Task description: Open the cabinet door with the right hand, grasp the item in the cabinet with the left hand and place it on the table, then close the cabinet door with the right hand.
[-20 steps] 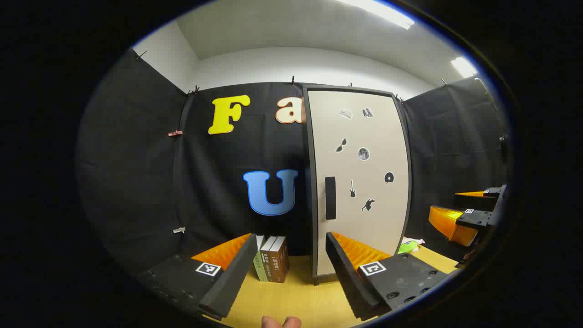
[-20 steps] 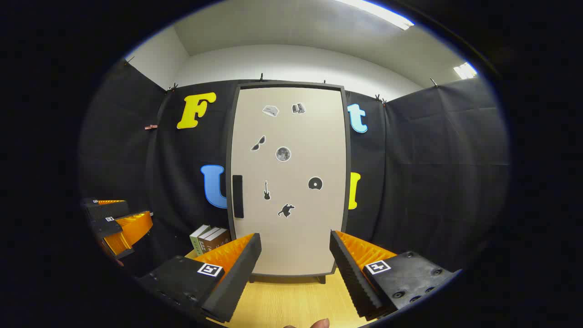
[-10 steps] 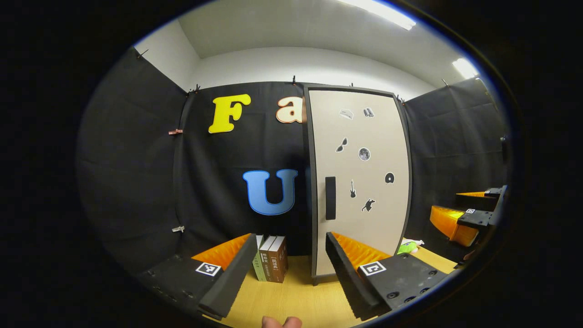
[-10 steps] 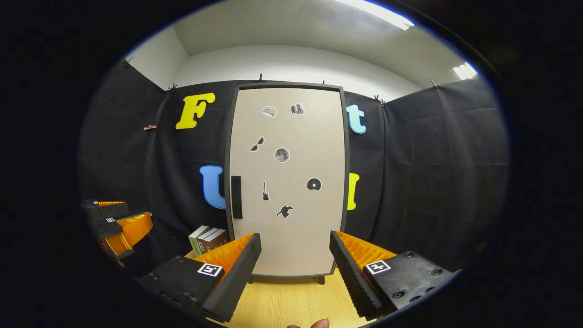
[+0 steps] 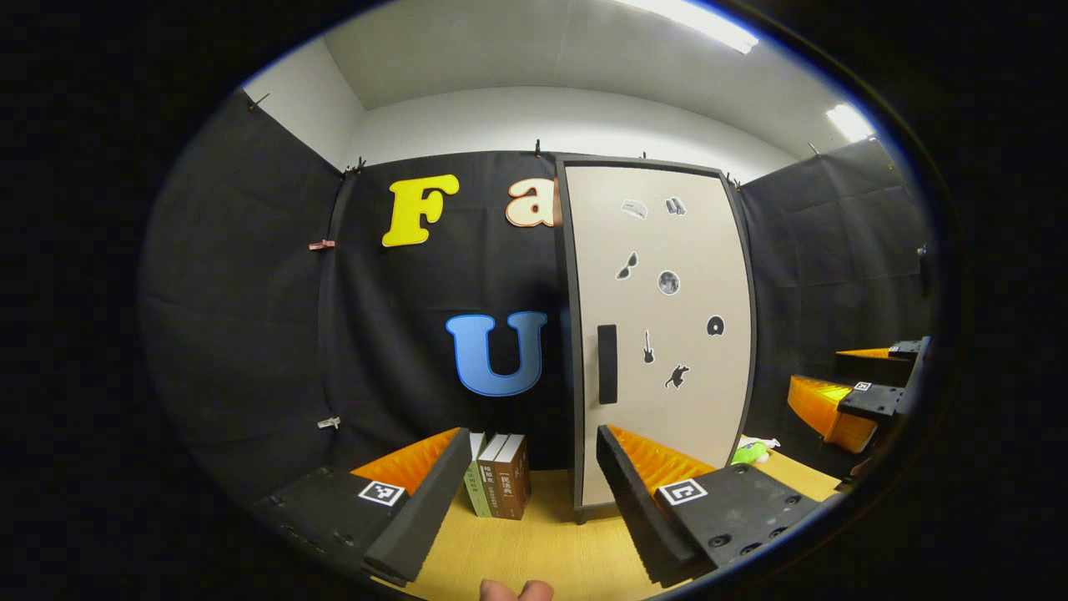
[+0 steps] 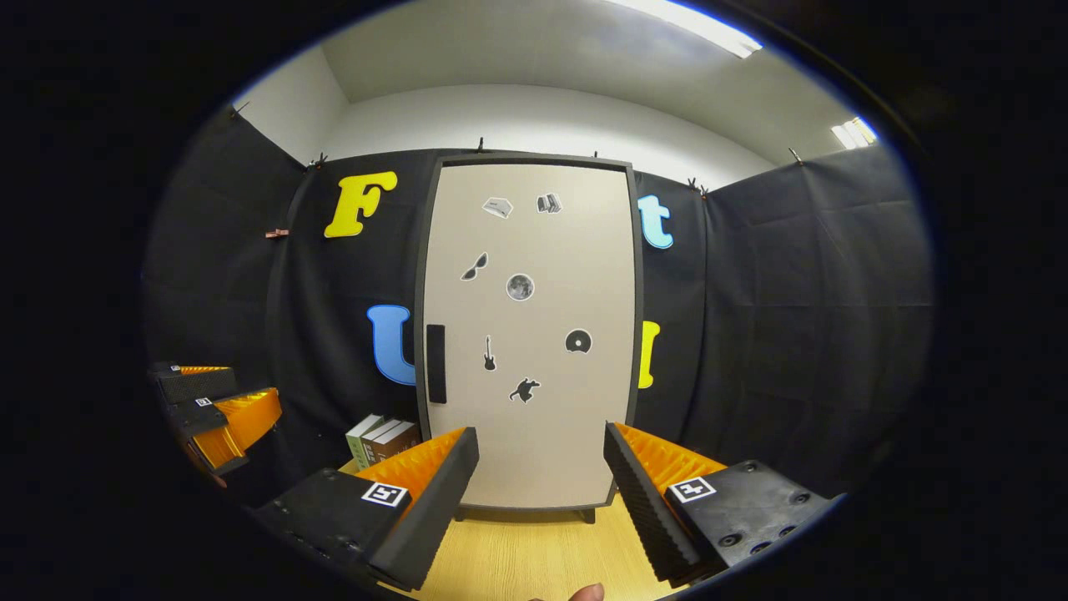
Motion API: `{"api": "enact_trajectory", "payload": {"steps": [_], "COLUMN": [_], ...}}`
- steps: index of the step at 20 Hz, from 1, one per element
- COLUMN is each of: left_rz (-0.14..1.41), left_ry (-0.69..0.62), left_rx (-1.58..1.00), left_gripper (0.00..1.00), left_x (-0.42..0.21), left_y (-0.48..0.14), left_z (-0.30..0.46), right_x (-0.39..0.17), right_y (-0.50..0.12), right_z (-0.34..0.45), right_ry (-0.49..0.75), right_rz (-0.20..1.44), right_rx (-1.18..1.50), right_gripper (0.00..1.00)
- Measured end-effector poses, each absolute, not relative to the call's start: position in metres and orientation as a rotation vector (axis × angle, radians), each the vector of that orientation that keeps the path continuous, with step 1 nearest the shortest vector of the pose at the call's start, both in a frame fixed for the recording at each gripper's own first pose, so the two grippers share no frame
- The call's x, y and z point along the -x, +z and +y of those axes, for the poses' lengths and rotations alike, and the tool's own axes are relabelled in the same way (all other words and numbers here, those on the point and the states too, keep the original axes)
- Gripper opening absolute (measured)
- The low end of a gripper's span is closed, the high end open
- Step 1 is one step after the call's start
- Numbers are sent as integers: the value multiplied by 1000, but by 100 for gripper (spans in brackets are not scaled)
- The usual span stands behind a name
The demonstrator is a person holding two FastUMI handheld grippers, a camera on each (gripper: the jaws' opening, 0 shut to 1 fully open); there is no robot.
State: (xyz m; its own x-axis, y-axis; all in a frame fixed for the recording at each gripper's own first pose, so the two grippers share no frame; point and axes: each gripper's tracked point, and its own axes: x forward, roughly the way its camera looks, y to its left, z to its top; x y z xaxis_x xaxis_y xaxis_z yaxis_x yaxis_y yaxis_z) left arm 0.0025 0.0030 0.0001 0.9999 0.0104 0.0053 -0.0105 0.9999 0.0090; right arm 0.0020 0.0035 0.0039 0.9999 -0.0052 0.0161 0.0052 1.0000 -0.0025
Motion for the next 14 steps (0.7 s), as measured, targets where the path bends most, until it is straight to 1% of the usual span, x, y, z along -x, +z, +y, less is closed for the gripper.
{"api": "enact_trajectory", "payload": {"steps": [8,14], "left_rz": [-5,2], "left_ry": [27,47], "left_rx": [-7,-2], "left_gripper": [95,95], "left_x": [-2,4], "left_y": [-2,-9], "left_z": [13,30], "right_x": [-6,-34], "right_y": [0,8], "right_z": [18,52], "right_ry": [25,91], "right_rz": [-1,-27], "right_rx": [-4,-26], "right_gripper": [97,97]}}
